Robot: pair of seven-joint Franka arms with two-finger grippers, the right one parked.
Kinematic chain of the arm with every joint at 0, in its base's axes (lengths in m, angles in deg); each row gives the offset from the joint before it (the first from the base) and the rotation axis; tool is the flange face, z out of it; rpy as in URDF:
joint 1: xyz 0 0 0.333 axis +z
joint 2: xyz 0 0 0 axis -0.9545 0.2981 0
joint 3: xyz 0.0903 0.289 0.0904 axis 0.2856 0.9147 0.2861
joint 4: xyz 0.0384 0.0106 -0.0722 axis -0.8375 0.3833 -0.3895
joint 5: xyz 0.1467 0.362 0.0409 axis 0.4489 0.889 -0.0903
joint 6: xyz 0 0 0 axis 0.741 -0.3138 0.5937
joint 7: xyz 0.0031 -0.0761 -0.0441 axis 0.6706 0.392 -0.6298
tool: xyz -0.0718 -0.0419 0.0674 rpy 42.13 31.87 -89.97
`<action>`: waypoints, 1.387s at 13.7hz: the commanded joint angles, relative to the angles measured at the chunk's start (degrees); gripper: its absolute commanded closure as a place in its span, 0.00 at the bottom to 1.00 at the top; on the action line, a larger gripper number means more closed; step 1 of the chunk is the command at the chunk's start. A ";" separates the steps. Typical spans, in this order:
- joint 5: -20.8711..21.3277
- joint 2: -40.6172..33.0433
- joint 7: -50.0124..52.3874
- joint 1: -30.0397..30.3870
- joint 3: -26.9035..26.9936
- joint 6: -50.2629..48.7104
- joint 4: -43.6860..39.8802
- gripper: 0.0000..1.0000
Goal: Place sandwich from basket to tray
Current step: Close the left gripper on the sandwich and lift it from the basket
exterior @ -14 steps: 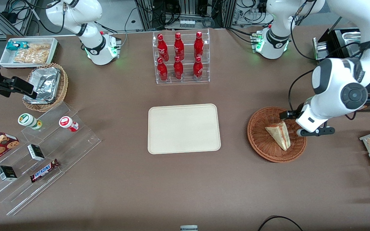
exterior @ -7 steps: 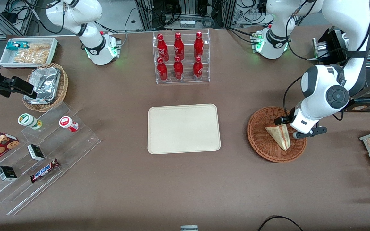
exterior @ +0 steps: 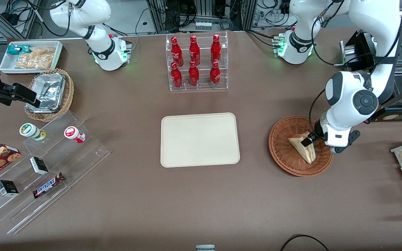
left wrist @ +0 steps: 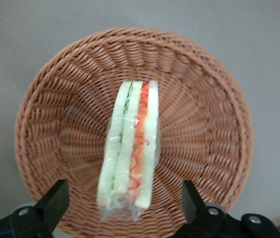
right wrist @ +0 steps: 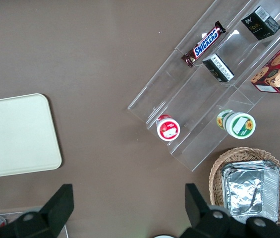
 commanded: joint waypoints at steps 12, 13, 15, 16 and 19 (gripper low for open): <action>0.07 4.54 4.62 -0.67 -0.21 3.12 0.51 0.00; 0.07 4.98 4.53 -0.58 -0.13 3.38 0.51 0.00; 0.07 5.24 4.53 -0.49 -0.04 3.74 0.51 0.18; 0.07 5.16 4.53 -0.41 0.05 3.65 0.51 0.43; 0.07 4.72 4.53 -0.32 0.05 3.47 0.51 0.88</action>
